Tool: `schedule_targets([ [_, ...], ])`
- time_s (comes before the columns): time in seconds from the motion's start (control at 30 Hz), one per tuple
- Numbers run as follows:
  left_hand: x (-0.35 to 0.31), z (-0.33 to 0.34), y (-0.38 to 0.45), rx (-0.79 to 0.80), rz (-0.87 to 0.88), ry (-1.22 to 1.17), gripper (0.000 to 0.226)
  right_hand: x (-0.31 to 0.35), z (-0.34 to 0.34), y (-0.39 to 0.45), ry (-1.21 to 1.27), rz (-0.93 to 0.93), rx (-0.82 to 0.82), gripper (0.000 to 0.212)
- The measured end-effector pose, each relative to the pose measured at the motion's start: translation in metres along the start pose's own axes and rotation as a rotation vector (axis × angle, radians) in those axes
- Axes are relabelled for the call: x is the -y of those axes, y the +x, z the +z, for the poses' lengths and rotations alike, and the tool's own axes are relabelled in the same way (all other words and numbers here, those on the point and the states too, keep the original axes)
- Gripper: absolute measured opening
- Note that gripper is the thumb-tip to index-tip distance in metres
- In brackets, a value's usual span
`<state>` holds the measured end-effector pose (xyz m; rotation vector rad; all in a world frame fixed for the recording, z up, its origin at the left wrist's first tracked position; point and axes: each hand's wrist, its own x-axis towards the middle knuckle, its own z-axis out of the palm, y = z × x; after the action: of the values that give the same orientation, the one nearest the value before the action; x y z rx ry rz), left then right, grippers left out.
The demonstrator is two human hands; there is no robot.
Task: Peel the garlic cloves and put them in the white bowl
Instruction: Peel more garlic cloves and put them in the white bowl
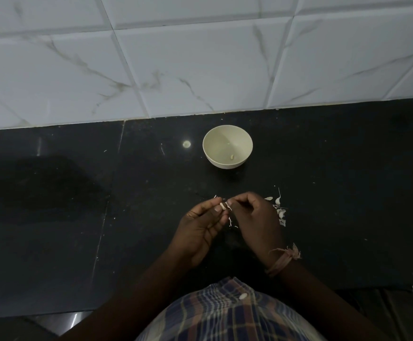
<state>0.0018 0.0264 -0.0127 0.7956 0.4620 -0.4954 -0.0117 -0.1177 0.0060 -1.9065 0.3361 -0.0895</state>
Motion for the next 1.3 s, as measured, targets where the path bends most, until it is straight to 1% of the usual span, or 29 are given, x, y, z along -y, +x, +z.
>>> schedule_targets([
  [0.03,0.0,-0.001,0.0,-0.008,0.008,0.001,0.037,0.0,0.0,0.0,0.006,-0.008,0.005,0.002],
  [0.2,-0.001,0.0,-0.001,-0.024,0.087,0.074,0.041,0.0,0.002,-0.004,-0.011,-0.019,0.052,0.016],
  [0.27,0.0,0.001,-0.001,-0.032,0.121,0.105,0.034,0.0,0.003,-0.005,-0.022,-0.024,0.05,0.017],
  [0.37,0.002,0.001,-0.002,-0.034,0.161,0.176,0.019,0.002,0.003,-0.006,-0.007,-0.006,0.064,0.011],
  [0.43,0.002,0.001,-0.003,-0.037,0.18,0.213,0.015,0.002,0.003,-0.007,-0.001,0.013,0.068,0.01],
  [0.57,0.003,0.001,-0.004,-0.035,0.223,0.311,0.033,0.002,0.004,-0.007,0.017,0.045,0.091,0.007],
  [0.6,0.003,0.0,-0.004,-0.033,0.228,0.331,0.034,0.002,0.004,-0.008,0.022,0.046,0.092,0.005],
  [0.67,0.004,-0.001,-0.005,-0.024,0.238,0.362,0.031,0.003,0.004,-0.008,0.05,0.056,0.095,0.002],
  [0.83,0.003,-0.001,-0.008,-0.017,0.285,0.407,0.011,0.004,0.002,-0.007,0.064,0.07,0.126,0.002],
  [0.97,-0.003,0.002,-0.008,-0.003,0.317,0.471,0.012,0.006,-0.002,-0.004,0.066,0.067,0.17,0.004],
  [1.1,-0.005,0.001,-0.008,0.009,0.309,0.511,0.013,0.008,-0.006,-0.001,0.056,0.062,0.206,0.005],
  [1.2,-0.005,0.0,-0.006,0.011,0.309,0.556,0.013,0.007,-0.006,-0.001,0.076,0.069,0.203,0.005],
  [1.3,-0.005,0.0,-0.005,0.014,0.293,0.535,0.014,0.009,-0.007,0.0,0.058,0.078,0.2,0.006],
])
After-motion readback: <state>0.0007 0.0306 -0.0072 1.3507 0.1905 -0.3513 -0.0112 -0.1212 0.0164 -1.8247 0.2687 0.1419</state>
